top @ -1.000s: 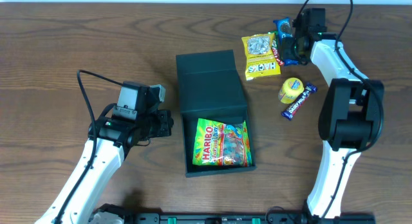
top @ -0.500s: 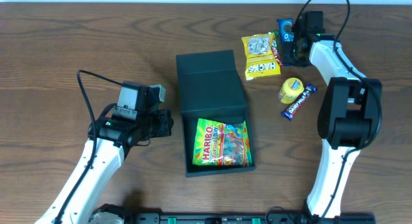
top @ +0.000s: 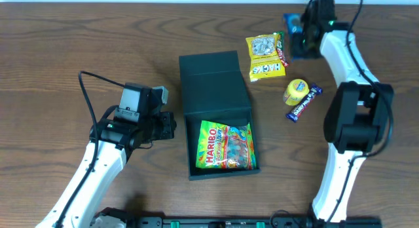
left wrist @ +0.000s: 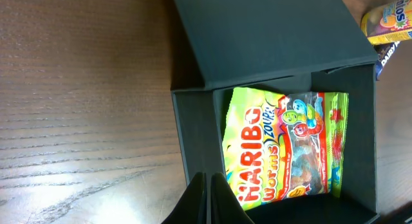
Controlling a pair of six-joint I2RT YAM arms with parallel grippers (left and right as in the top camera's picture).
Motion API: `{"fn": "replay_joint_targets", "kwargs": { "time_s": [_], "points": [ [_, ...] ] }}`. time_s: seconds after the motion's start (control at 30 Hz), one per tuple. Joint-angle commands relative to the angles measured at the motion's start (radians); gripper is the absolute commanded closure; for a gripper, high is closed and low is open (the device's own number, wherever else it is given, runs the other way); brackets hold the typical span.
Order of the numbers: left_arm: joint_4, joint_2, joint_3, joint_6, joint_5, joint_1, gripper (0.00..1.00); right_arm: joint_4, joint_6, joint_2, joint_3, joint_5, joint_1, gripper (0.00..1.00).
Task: Pack container
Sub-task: 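Grasp the blue Oreo pack with the right gripper and lift it, then carry the Oreo pack left and lower it into the box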
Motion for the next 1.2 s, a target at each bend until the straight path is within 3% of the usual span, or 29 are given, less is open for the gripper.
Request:
{"fn": "replay_joint_targets", "kwargs": {
  "time_s": [0.0, 0.43, 0.63, 0.83, 0.97, 1.17],
  "points": [
    [-0.002, -0.004, 0.021, 0.033, 0.007, 0.007, 0.94, -0.039, 0.001, -0.142, 0.114, 0.013, 0.003, 0.63],
    [-0.004, -0.006, 0.021, 0.033, 0.021, 0.007, 0.94, -0.301, -0.025, -0.492, 0.201, 0.013, 0.117, 0.63],
    [-0.04, -0.045, 0.021, 0.046, 0.024, 0.007, 0.94, -0.383, 0.044, -0.69, 0.195, 0.008, 0.197, 0.67],
    [-0.063, -0.164, 0.022, 0.071, 0.011, 0.027, 0.94, -0.484, 0.129, -0.866, 0.078, 0.008, 0.26, 0.69],
    [-0.084, -0.251, 0.022, 0.085, 0.002, 0.054, 0.95, -0.604, 0.258, -0.874, -0.004, -0.058, 0.315, 0.76],
    [-0.13, -0.346, 0.022, 0.088, -0.011, 0.079, 0.94, -0.564, 0.447, -0.86, -0.248, -0.112, 0.451, 0.8]
  ]
}}
